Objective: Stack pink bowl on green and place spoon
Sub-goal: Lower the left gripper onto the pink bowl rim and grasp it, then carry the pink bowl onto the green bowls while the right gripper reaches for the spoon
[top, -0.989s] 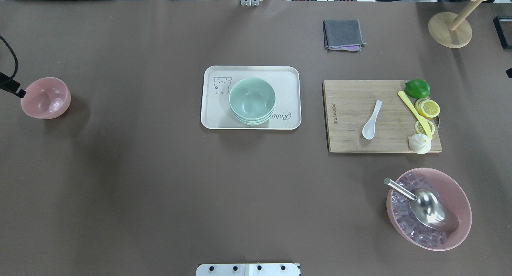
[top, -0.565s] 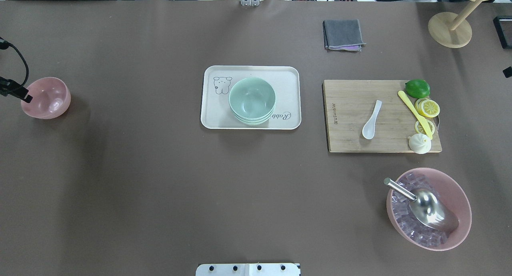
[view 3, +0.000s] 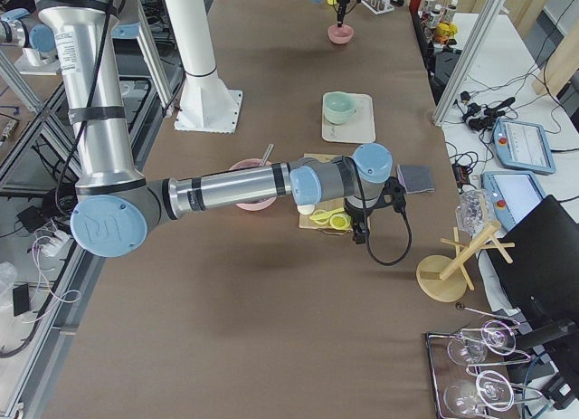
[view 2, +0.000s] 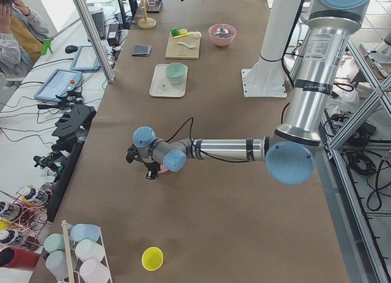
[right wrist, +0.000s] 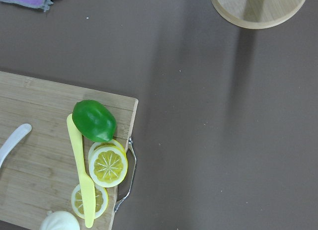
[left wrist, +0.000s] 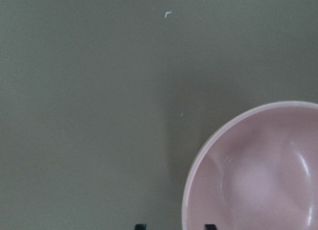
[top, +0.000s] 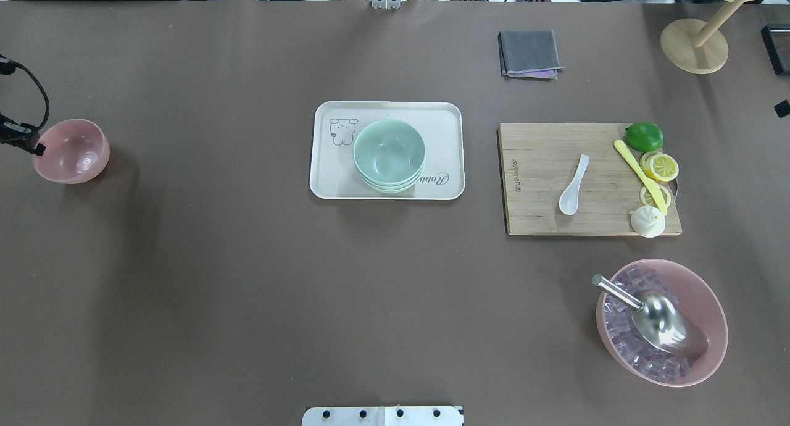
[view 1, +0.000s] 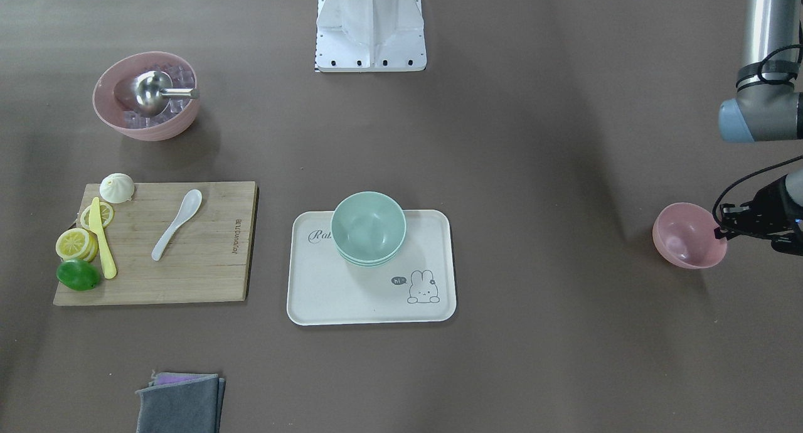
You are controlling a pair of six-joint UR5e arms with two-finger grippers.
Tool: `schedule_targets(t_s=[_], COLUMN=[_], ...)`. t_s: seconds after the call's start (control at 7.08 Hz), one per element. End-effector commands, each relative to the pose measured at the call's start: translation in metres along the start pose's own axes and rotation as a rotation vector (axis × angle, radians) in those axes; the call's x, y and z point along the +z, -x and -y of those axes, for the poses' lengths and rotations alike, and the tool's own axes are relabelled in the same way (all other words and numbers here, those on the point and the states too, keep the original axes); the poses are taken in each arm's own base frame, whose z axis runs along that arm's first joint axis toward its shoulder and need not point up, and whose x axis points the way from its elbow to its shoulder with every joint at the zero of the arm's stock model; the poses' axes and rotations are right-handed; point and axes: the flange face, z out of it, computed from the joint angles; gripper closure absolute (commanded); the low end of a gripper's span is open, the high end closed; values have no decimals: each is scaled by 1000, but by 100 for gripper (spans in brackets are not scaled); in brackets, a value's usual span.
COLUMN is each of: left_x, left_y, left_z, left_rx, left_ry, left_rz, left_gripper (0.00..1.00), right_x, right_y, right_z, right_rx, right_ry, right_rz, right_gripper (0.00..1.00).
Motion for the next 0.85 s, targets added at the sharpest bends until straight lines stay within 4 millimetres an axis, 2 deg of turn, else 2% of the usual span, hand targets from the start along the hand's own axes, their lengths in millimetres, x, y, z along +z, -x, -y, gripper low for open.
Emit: schedule_targets(t_s=[0.0,0.14,0.28,0.42,0.57,0.71], left_x=[-14,-43,-82,-107,-109,-127], left_y=[-27,-76,-137,-211,-285,-343], left_z=[20,49,79,100,105,119], left_rx=[-2,-16,-163,-244,-284,-317], left_ry=[-21,-28,-40,-50,-33,-83], left_rz=[-34,-150,-241,-292,-323,-323], left_gripper=[100,100,100,100,100,100], right_x=[-12,-14,-5,6,24,43], right_y=[16,52,102,152,190,231], right_z=[6,18,27,42,51,57], right_rx=[40,75,118,172,190,219], right_ry=[-26,-34,-23,-14,-2,-2], right_rz=[3,17,38,45,28,3], right_gripper=[0,0,0,0,0,0])
